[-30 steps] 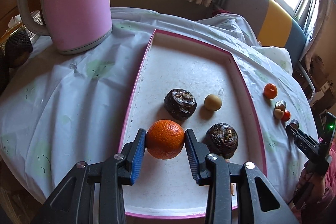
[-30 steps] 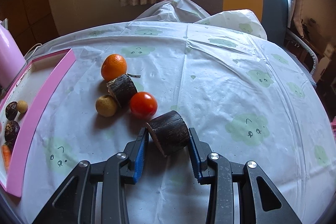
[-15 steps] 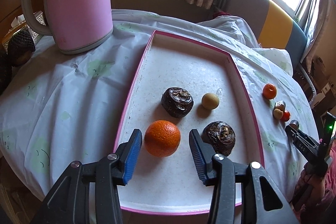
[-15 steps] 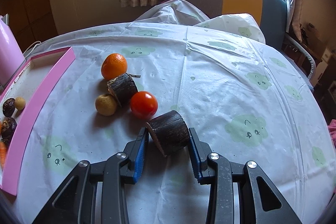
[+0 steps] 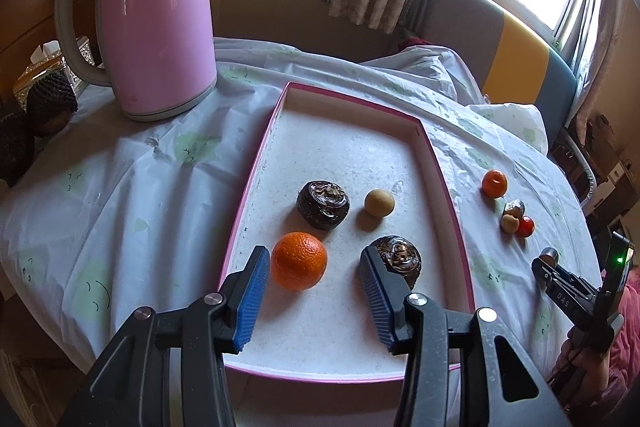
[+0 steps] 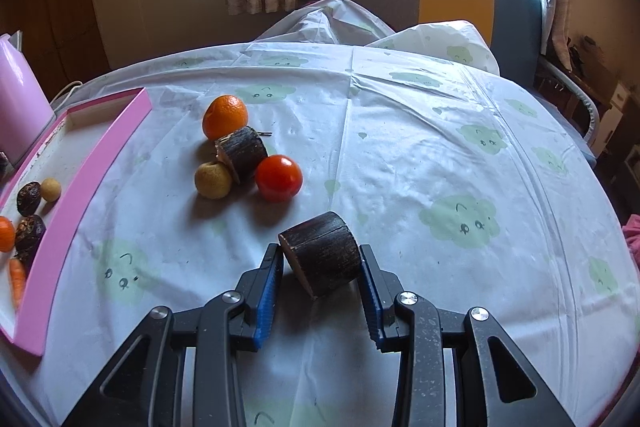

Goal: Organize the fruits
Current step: 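Carry the dark root piece into the tray with the right gripper and release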

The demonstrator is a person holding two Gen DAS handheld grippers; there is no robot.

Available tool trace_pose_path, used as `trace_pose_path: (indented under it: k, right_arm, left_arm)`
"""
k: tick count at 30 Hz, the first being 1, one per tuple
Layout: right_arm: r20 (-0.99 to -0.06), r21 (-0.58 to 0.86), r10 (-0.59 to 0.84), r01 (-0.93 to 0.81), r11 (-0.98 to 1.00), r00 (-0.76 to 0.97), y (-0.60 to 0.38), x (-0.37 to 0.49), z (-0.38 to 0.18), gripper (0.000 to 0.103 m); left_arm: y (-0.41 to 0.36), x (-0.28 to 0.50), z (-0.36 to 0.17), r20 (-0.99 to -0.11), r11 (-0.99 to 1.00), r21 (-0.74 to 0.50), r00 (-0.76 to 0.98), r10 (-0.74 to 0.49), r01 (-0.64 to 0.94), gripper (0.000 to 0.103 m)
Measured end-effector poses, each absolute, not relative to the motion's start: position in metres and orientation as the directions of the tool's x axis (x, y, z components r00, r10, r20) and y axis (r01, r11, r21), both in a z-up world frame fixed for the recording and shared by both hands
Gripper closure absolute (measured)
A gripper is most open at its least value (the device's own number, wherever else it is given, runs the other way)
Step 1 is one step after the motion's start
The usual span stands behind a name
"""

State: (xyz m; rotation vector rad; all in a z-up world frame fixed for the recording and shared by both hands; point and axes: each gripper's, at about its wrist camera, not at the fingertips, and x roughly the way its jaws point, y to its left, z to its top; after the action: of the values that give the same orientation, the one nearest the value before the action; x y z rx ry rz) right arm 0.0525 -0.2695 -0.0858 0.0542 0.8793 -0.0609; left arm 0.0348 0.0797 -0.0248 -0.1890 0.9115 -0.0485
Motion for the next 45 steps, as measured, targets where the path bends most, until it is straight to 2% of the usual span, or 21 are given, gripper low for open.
trace_pose_path:
  k: [9, 15, 24, 37, 45]
  right_arm:
    - [-0.75, 0.089, 0.065, 0.003, 0.996, 0.658, -0.246, 0.038, -0.067, 0.066]
    - [-0.723, 0.115, 0.182, -0.144, 0.983, 0.666, -0.198, 0.044, -0.048, 0.066]
    - [-0.705, 0.055, 0.32, -0.401, 0.915, 0.633, -0.097, 0.07, -0.026, 0.066]
    - [-0.773, -0.029, 0.249, -0.424, 0.905, 0.583, -0.054, 0.112, -0.062, 0.065]
    - [-0.777, -0.009, 0.248, -0.404, 0.915, 0.579, -0.059, 0.11, -0.068, 0.065]
  left_arm:
    - [0.08, 0.032, -0.027, -0.785, 0.981, -0.189, 0.607, -0.123, -0.045, 0.055]
    - [0.089, 0.031, -0.027, -0.781, 0.977, -0.206, 0.611, -0.128, -0.059, 0.055]
    - [0.097, 0.031, -0.029, -0.775, 0.972, -0.226, 0.617, -0.137, -0.068, 0.055]
    - [0.102, 0.033, -0.032, -0.776, 0.97, -0.231, 0.616, -0.134, -0.079, 0.055]
    - [0.097, 0.03, -0.029, -0.774, 0.973, -0.223, 0.618, -0.139, -0.06, 0.055]
